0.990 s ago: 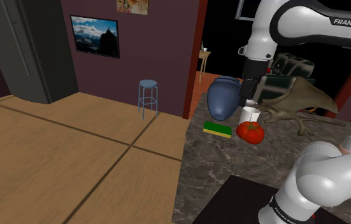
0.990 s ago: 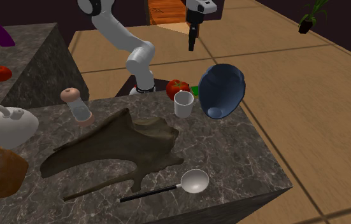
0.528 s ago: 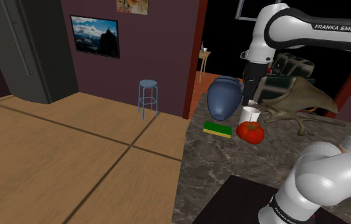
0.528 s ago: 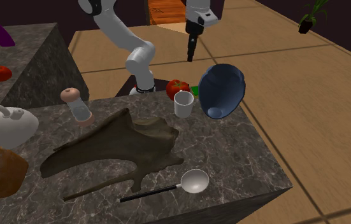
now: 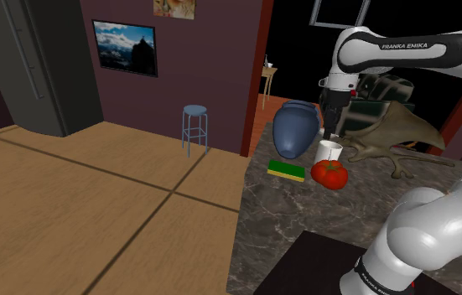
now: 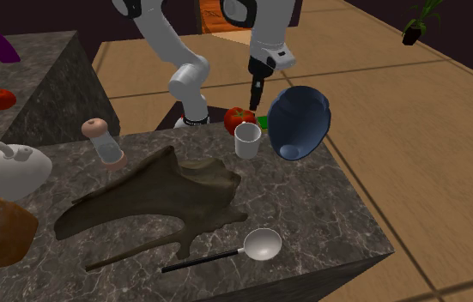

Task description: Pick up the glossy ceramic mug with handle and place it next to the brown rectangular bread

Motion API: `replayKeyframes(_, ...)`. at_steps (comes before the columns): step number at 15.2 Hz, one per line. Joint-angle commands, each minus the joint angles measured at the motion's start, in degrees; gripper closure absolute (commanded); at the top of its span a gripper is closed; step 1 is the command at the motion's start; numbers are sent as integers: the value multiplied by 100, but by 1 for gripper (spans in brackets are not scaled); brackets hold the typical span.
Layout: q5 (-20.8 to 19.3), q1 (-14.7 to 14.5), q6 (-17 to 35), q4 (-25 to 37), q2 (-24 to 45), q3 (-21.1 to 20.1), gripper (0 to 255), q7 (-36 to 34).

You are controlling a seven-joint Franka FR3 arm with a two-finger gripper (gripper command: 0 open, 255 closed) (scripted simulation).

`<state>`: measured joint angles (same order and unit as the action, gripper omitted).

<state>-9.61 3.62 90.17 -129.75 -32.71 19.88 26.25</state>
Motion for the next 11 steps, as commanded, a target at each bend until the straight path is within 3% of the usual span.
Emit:
replayKeyframes(1, -73, 43, 139, 102, 309, 300, 0, 328)
replayKeyframes(9, 71, 124, 515, 926, 1879, 1378, 0, 1654)
replayKeyframes(11, 98, 143, 611, 913, 1996, 1445, 0, 1750)
